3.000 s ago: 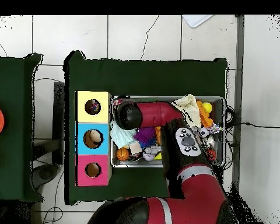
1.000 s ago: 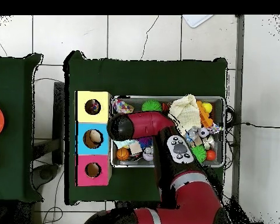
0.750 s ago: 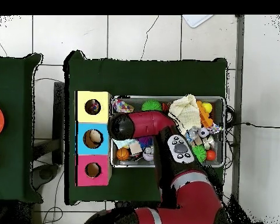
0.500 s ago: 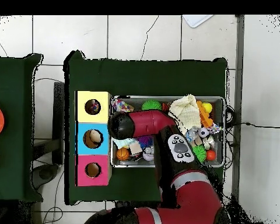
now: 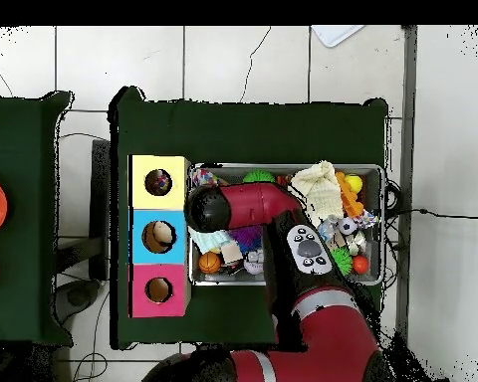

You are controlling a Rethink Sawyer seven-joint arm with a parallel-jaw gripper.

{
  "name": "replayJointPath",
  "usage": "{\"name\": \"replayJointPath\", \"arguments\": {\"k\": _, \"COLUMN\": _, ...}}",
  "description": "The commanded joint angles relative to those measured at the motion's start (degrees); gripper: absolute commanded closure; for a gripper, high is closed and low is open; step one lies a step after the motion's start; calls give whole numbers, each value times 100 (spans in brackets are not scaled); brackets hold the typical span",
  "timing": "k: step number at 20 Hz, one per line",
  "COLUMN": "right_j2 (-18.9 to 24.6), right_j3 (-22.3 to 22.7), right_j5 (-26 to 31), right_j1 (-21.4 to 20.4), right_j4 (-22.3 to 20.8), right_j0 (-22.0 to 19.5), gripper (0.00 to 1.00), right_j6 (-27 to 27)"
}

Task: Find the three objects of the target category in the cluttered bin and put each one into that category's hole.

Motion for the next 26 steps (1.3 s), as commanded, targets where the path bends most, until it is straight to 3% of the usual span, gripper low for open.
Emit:
{"name": "replayJointPath", "arguments": {"k": 1, "right_j2": 138, "right_j3": -691, "right_j5": 161, "right_j1": 212, "right_j4": -37, "right_j0": 37, "gripper": 0, "right_j6": 195}}
{"name": "replayJointPath", "arguments": {"k": 10, "right_j2": 155, "right_j3": -1003, "right_j5": 135, "right_j1": 296, "right_j4": -101, "right_j0": 40, "gripper": 0, "right_j6": 99}}
{"name": "replayJointPath", "arguments": {"k": 11, "right_j2": 154, "right_j3": -991, "right_j5": 120, "right_j1": 292, "right_j4": -109, "right_j0": 30, "gripper": 100, "right_j6": 106}}
{"name": "replayJointPath", "arguments": {"k": 26, "right_j2": 77, "right_j3": -961, "right_j5": 274, "right_j1": 256, "right_j4": -72, "right_j0": 1, "gripper": 100, "right_j6": 164}}
